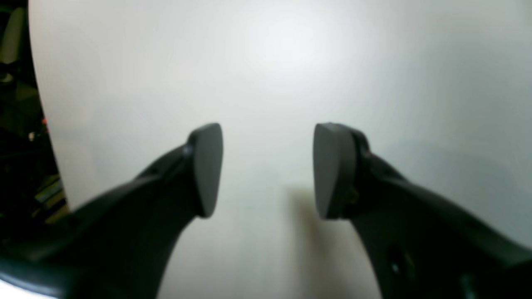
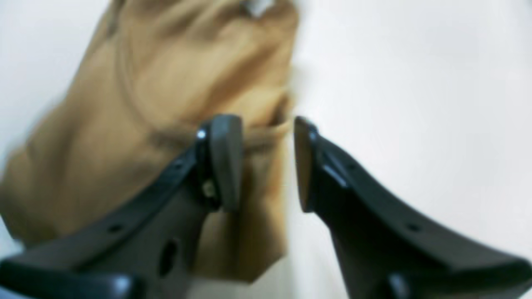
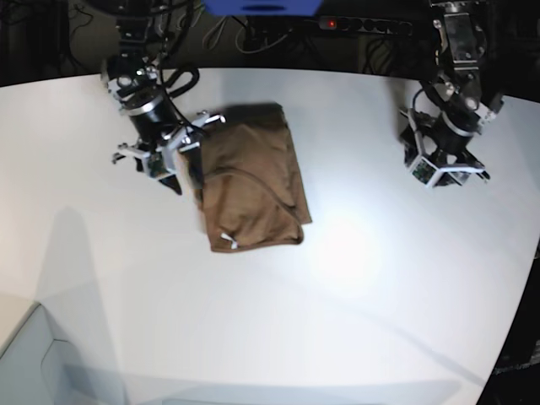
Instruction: Layout the t-shirt on the table in an organized manner, then fold the t-shirt properly
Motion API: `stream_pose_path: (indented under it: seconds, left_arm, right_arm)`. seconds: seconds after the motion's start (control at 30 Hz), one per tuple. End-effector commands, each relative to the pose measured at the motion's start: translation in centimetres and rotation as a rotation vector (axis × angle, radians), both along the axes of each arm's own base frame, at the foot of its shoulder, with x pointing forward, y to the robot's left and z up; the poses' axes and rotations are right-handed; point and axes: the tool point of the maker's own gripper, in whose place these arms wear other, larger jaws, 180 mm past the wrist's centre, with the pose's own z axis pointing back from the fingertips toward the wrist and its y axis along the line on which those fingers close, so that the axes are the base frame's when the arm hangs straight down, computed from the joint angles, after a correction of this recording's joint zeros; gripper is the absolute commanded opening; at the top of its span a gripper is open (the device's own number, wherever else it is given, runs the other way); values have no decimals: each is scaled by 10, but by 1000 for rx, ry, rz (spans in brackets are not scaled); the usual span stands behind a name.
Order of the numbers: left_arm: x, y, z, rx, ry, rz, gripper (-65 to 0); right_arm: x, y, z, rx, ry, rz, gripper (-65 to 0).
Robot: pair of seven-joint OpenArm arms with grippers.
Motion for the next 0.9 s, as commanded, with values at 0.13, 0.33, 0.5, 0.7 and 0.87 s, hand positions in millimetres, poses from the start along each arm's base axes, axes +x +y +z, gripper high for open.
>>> stream_pose_path:
  seconds: [0.13,0.33,0.5,0.7,0.87]
  left_arm:
    - [-5,-6,50,-76,-115,67,-309]
    - [-35,-10,43,-84,-10,131,-309]
    - [-67,-16,21,-128,73,182,-309]
    - [-98,11,10,-121,122,313,-309]
    - [-120,41,5,-87,154,413,-309]
  right_arm:
    - [-11,-29,52,106,-143,-103,-309]
    - [-38,-48,26,109,-54,-163,-302]
    - [-38,-48,-13,154,35,-183,-302]
    - [-42,-43,-27,172,71,-180,-302]
    - [-51,-40,-40,186,112,-181,-302]
